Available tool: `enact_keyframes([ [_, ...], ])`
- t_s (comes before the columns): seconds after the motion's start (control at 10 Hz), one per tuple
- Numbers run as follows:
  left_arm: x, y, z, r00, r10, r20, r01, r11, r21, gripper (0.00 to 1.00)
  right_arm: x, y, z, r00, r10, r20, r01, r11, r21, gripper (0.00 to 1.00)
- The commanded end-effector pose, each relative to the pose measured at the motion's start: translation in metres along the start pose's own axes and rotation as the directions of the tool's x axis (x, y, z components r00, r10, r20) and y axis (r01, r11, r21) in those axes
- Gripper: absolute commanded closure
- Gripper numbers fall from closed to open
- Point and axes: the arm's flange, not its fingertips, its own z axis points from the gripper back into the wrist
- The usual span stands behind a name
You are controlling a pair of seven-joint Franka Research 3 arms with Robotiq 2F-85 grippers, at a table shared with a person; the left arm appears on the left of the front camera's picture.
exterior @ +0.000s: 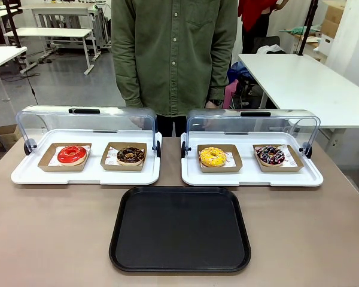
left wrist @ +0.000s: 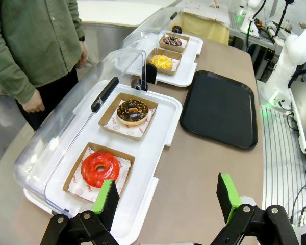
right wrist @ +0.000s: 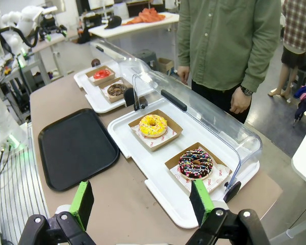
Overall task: Move the second donut from the left to the tray.
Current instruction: Pick up the Paper togo box containing the Donut indicated by the person and place it on the Handle tray.
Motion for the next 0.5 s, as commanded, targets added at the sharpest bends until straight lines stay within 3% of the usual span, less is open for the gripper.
enact_keyframes([
  [0.0,0.0011,-0.0016,0.0011,1.0,-0.006,0.008,0.006,1.0,-0.007,0.0,0.0027,-0.0031,0.0006,0.999,0.026,0.021,-0.026,1.0,0.001,0.0],
  [0.4,0.0011,-0.0016,0.0011,1.0,-0.006,0.008,0.006,1.0,-0.007,0.0,0.0027,-0.0031,0.0006,0.999,0.026,0.021,-0.026,1.0,0.001,0.0],
])
